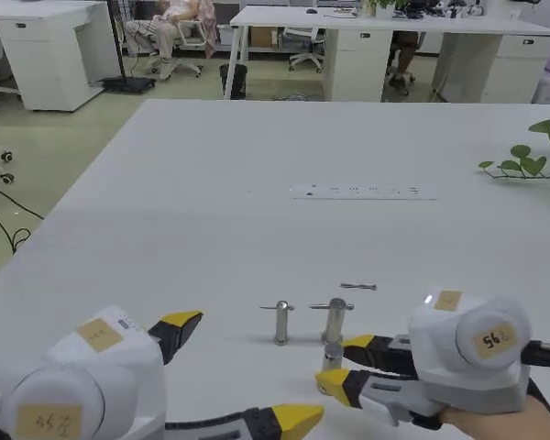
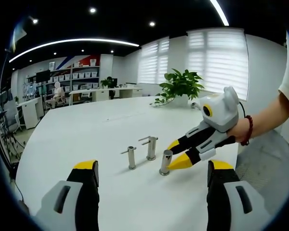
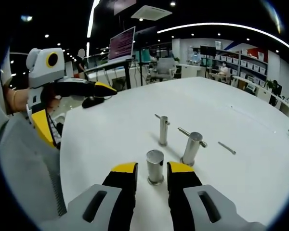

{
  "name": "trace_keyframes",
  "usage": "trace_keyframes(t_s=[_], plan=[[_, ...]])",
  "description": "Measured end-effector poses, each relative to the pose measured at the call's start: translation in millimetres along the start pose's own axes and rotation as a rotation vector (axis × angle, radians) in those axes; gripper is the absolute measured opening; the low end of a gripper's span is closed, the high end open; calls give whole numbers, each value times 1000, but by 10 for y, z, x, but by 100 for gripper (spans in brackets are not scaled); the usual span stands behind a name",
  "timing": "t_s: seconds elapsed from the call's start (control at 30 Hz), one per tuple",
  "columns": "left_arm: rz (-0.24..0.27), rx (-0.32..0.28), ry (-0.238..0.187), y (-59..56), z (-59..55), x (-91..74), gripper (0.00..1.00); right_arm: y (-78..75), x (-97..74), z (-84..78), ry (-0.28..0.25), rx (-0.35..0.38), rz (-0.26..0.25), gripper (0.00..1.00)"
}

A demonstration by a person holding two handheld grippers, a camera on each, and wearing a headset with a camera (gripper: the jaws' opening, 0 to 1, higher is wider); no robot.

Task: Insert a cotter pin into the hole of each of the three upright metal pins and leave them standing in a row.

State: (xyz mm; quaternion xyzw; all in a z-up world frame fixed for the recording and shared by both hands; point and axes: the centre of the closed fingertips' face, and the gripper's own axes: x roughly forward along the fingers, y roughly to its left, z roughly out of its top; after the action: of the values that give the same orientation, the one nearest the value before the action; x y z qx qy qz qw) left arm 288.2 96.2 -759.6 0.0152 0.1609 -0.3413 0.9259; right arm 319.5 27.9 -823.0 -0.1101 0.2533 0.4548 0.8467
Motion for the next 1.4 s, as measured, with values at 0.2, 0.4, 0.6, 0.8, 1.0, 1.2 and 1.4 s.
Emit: trace_keyframes(t_s=[0.2,0.4,0.6,0.8,1.0,1.2,1.4], plan=[[-4,3,0,-9,10,25,96,-81,-89,-2,3,4,3,29],[-17,2,1,-16,13,62,99,-231,-181,-36,24,-6,-10,29],[-24,2,-3,-13,26,83,99,-461,-244,-75,45,8,-27,30],[-26,-11,-16,-6,29,89,99,-718,-261,-112,77,0,-36,30],[-23,-5,-9,11,3,99,99,-967,-232,-113,101,-8,-43,29],[-18,-4,-5,28,-13,129,97,-1153,-157,-76,122,4,-50,29],[-20,-1,-2,37,-18,159,95,-1277,-72,-31,139,-1,-49,27]])
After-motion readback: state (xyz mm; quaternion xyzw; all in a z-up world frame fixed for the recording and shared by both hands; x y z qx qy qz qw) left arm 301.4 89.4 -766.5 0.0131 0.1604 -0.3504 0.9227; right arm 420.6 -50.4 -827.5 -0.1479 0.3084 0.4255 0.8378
